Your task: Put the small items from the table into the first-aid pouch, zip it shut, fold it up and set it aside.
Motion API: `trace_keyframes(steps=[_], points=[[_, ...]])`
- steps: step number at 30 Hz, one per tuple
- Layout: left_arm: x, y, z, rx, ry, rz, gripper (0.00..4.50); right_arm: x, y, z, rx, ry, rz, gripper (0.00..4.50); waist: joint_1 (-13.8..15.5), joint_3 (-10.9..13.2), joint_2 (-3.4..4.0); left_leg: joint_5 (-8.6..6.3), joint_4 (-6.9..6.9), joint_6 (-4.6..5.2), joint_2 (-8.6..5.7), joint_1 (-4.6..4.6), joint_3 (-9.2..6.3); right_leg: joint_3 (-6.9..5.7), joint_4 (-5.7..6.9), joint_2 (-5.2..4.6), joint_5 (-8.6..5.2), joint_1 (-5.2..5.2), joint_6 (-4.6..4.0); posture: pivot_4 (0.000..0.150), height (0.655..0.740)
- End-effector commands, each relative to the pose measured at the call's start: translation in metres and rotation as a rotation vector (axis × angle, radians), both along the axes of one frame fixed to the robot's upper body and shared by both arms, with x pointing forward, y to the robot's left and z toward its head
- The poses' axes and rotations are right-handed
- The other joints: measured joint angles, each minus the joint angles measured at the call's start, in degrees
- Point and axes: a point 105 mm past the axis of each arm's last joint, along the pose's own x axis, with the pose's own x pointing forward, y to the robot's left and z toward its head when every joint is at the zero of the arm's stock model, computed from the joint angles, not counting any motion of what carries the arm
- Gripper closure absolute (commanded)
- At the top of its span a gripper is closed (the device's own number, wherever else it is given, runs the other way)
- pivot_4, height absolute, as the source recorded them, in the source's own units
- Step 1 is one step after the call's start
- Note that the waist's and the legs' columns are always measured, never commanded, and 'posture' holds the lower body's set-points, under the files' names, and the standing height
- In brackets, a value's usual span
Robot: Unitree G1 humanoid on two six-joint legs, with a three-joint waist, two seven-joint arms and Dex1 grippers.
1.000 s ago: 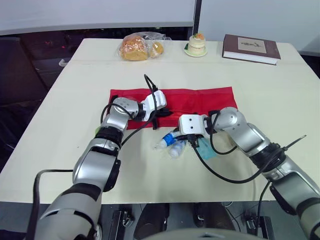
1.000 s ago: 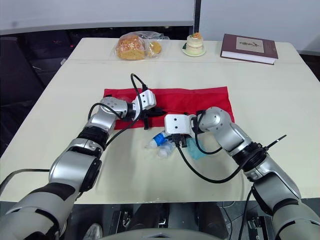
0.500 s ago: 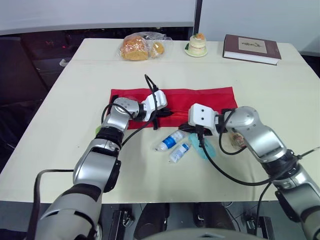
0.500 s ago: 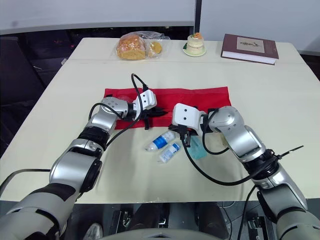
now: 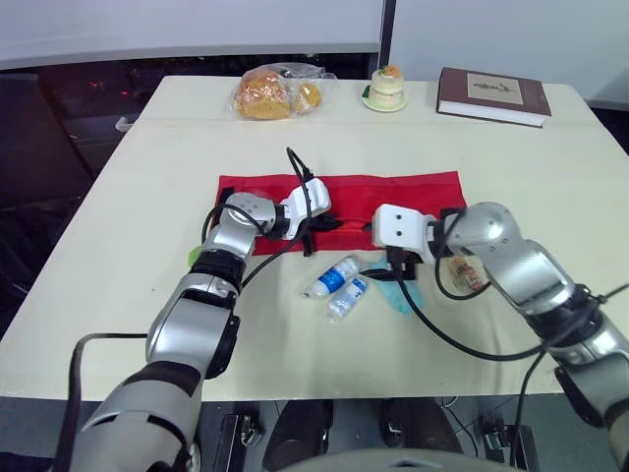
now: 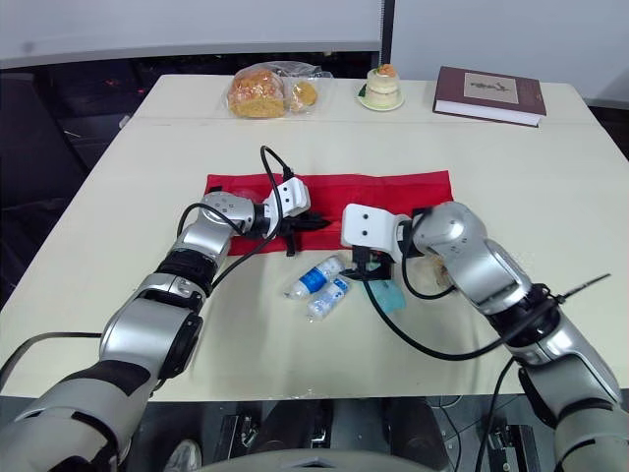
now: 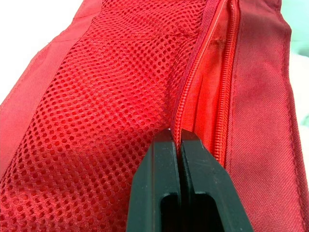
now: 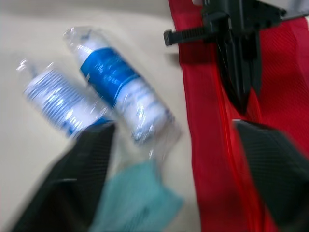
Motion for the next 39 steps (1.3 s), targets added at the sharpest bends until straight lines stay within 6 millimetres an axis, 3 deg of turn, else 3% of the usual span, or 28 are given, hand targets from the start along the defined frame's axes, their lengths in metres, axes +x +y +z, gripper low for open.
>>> trace_keyframes(steps=[1,11,14,16,20,22,26,31,36,39], points=[[0.0,-0.003,0.006,-0.01,-0.026,-0.014,4.5,0.005,0.013,0.002,-0.023,-0.036,0.043,0.12,-0.02,0.0,0.0,0.0,0.0,0.0,-0.01,0.0,0.03,0.02,0.0,-0.01,0.0,0.0,0.0,0.15,0.7289],[0.002,0.001,0.007,-0.018,-0.035,0.009,4.5,0.005,0.027,-0.025,-0.111,0.031,0.103,0.12,-0.1,0.0,0.01,0.02,0.0,-0.03,-0.01,0.01,-0.01,0.0,0.02,-0.01,0.0,0.0,0.0,0.15,0.7289],[0.002,0.002,0.007,-0.018,-0.036,0.012,4.5,0.003,0.029,-0.025,-0.094,0.039,0.112,0.91,-0.11,0.0,0.01,0.04,0.0,-0.07,-0.02,0.01,0.01,0.01,0.01,-0.01,0.0,0.0,0.0,0.15,0.7289],[0.002,0.002,0.007,-0.017,-0.036,0.013,4.5,0.003,0.03,-0.024,-0.09,0.04,0.113,1.76,-0.1,0.0,0.01,0.04,0.0,-0.07,-0.01,0.01,-0.01,0.01,0.02,-0.01,0.0,0.0,0.0,0.15,0.7289],[0.002,0.002,0.006,-0.016,-0.034,0.011,4.5,0.003,0.03,-0.018,-0.069,0.033,0.102,3.96,-0.11,0.0,0.01,0.04,0.0,-0.07,-0.01,0.01,-0.01,0.01,0.02,-0.01,0.0,0.0,0.0,0.15,0.7289],[0.002,0.002,0.006,-0.016,-0.033,0.009,4.5,0.004,0.031,-0.013,-0.036,0.035,0.088,4.44,-0.11,0.0,0.01,0.05,0.0,-0.08,-0.01,0.01,-0.02,0.0,0.03,-0.01,0.0,0.0,0.0,0.15,0.7289],[0.002,0.001,0.006,-0.015,-0.031,0.008,4.5,0.006,0.032,-0.002,0.031,0.036,0.047,4.44,-0.08,0.0,0.01,0.04,0.0,-0.08,-0.01,0.01,-0.02,0.01,0.03,-0.01,0.0,0.0,0.0,0.15,0.7289],[0.001,0.001,0.005,-0.013,-0.027,0.007,4.5,0.008,0.019,0.021,0.118,0.021,-0.03,4.44,-0.06,0.0,0.01,0.04,0.0,-0.07,-0.01,0.01,-0.01,0.01,0.02,-0.02,0.0,-0.01,0.0,0.15,0.7289],[0.001,0.001,0.005,-0.015,-0.027,0.006,4.5,0.004,-0.01,0.043,0.187,-0.005,-0.137,4.44,0.02,0.0,0.01,0.01,-0.01,-0.03,-0.01,-0.01,-0.03,0.0,0.01,-0.04,0.0,0.0,0.0,0.15,0.7289],[0.001,0.002,0.005,-0.017,-0.028,0.008,4.5,0.0,-0.048,0.05,0.232,-0.009,-0.299,4.44,0.19,0.0,0.01,-0.01,-0.02,0.02,-0.01,-0.02,-0.03,-0.01,-0.01,-0.05,0.0,0.0,0.0,0.15,0.7289]])
